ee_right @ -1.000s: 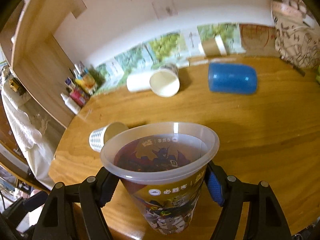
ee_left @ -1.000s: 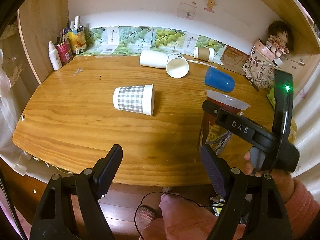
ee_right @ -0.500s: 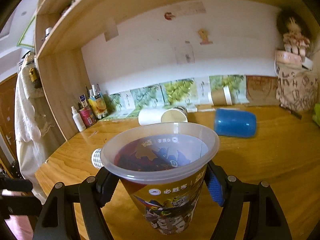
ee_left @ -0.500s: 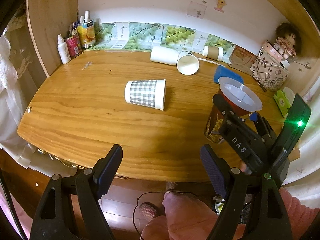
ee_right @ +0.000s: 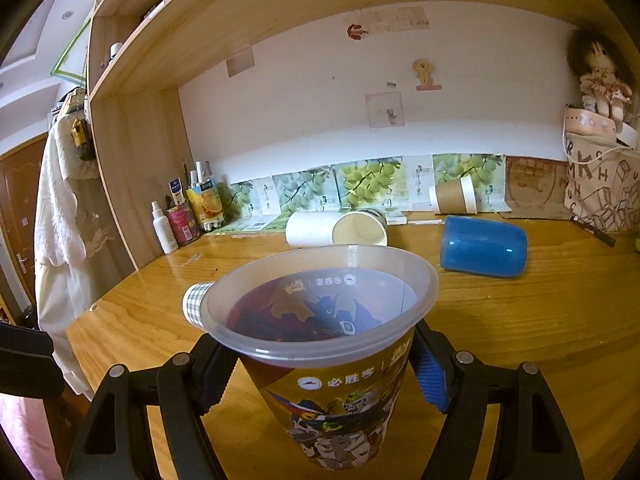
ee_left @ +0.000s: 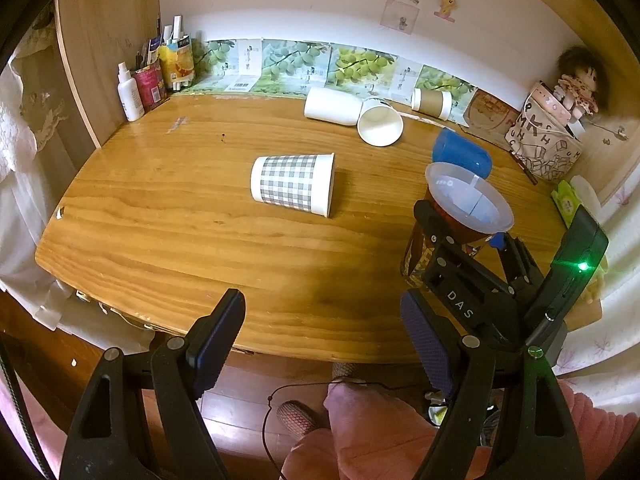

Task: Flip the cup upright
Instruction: 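Lower the upright printed cup onto the desk with the right gripper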

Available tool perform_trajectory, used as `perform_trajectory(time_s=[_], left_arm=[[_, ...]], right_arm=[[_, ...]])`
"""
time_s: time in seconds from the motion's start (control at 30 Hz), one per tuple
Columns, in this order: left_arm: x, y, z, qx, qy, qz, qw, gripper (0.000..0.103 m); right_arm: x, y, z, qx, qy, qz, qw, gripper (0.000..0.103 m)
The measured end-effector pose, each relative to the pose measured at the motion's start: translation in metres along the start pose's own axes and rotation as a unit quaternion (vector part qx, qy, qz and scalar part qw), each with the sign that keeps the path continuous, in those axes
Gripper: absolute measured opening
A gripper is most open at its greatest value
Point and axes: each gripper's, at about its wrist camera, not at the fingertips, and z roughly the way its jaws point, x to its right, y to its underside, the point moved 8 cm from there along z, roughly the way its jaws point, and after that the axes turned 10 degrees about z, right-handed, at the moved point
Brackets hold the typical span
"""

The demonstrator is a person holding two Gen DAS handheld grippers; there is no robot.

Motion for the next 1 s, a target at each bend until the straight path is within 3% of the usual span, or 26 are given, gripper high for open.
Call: perform_trajectory(time_s=[0.4, 0.7, 1.0], left_arm=[[0.002, 0.008, -0.002, 0.002, 0.008, -0.012, 0.9999, 0.083], [0.004, 0.018, -0.011, 0.01, 0.017, -0.012, 0.9997, 0.083], [0.011, 0.029, -0.015, 0.006, 0.029, 0.003, 0.9995, 0.083]], right_arm=[[-0.007, 0.017, -0.008, -0.02, -0.004, -0.021, 1.0, 0.078], [-0.009, 0.037, -0.012, -0.076, 0.0, -0.024, 0.997, 0.083], [-0.003, 0.062, -0.032, -0.127, 0.038, -0.033, 0.991, 0.084]])
